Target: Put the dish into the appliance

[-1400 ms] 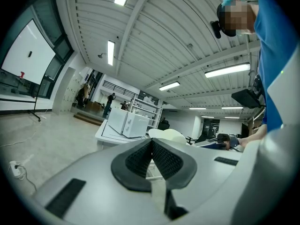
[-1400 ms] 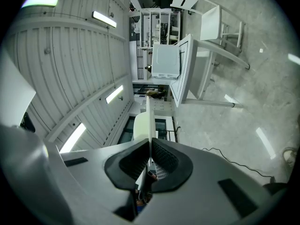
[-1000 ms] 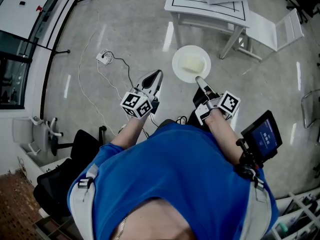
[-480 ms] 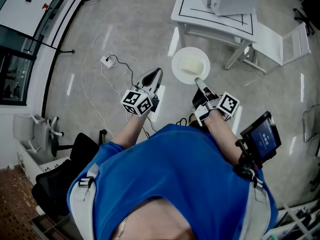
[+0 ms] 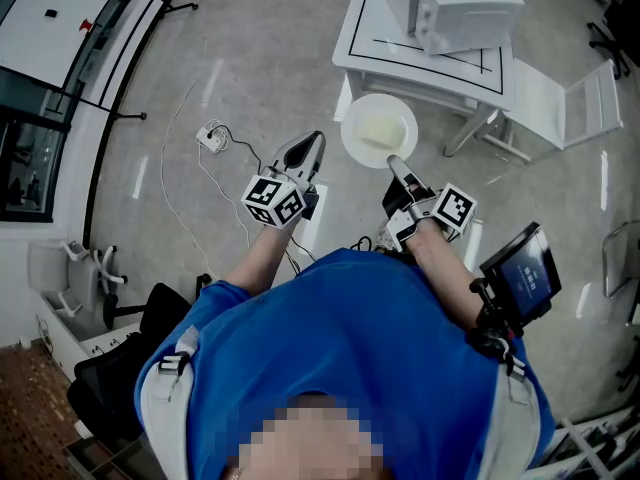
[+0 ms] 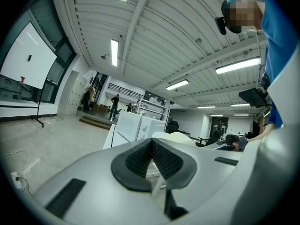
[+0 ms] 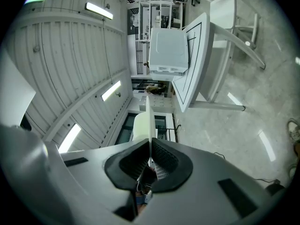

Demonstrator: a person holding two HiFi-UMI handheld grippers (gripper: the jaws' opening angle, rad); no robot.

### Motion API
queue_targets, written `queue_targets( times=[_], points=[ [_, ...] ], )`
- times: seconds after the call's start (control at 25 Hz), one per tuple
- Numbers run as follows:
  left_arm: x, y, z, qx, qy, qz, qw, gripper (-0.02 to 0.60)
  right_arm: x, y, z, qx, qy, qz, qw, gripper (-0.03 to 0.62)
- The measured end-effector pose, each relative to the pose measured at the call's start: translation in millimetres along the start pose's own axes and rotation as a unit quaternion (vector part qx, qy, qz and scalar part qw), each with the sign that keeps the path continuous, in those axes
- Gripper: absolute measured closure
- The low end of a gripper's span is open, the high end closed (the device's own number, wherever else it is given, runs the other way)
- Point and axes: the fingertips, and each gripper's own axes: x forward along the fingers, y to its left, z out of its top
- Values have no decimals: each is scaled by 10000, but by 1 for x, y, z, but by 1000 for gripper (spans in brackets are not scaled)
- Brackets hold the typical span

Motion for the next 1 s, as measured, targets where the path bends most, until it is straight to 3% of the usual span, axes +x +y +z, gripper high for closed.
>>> queue_targets(
  times=[0.56,1.0],
  points=[
    [72,38,12,-61,-73,240,9997,575,53,-18,57,140,261,-15,9996,580],
    [142,106,37,25,80,-482,9988,575,117,-23,90,102,-400,-95,9991,580]
  ],
)
